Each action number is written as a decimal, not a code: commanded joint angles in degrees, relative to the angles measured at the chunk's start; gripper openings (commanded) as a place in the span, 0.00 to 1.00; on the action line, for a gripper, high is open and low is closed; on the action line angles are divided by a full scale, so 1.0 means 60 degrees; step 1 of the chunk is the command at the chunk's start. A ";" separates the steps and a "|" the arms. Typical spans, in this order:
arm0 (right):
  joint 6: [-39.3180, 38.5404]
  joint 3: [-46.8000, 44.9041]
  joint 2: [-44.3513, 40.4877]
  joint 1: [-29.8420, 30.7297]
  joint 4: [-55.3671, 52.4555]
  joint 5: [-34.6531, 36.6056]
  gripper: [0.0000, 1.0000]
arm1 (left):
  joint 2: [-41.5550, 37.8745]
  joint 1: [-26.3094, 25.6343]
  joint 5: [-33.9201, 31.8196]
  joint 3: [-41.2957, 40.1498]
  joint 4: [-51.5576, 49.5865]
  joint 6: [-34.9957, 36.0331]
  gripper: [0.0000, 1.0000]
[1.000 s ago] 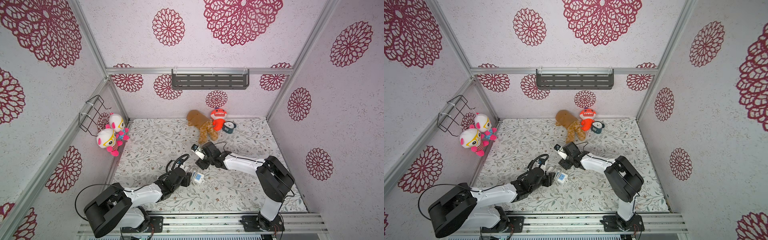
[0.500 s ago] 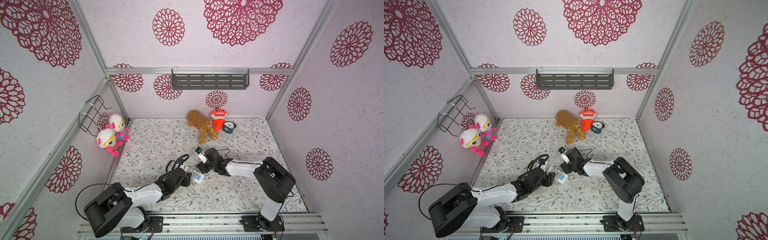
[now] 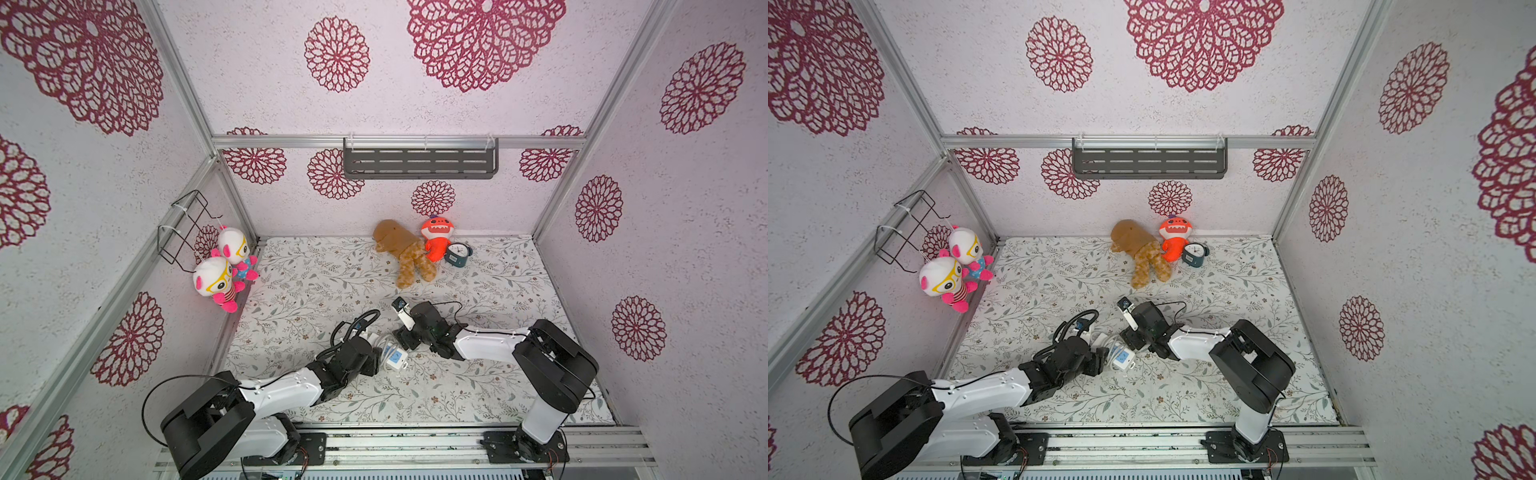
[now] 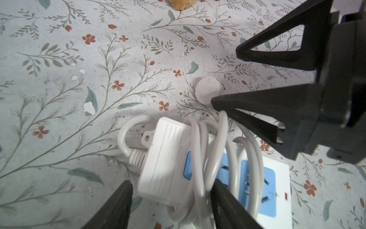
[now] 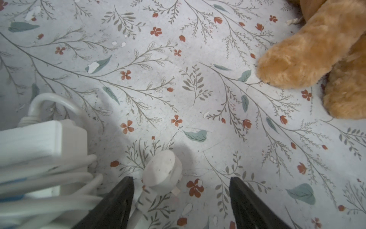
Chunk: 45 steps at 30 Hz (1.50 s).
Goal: Wrap the cord around the power strip
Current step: Adjust the power cord at the power strip, then reset both arms
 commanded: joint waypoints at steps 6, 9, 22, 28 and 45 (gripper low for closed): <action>-0.0481 0.0519 -0.0501 0.0065 -0.0664 0.0257 0.83 | -0.0867 -0.0056 -0.0920 0.0159 -0.1771 0.0378 0.69; -0.0554 0.0573 -0.0574 0.0070 -0.0773 0.0315 0.83 | -0.1109 -0.0061 -0.1022 0.0321 -0.1923 0.0512 0.69; -0.0507 0.0503 -0.0963 0.0038 -0.0573 0.0399 0.86 | -0.2408 -0.0056 -0.1222 0.0370 -0.2328 0.0765 0.71; -0.0438 0.0168 -0.1732 -0.0702 -0.0164 0.0073 0.90 | -0.3180 0.0400 -0.2164 0.0803 -0.2648 0.1297 0.74; 0.0360 -0.4613 -0.5044 -0.6972 0.3865 -0.0421 0.99 | -0.2207 0.8534 -0.1991 0.0014 0.1961 0.2617 0.88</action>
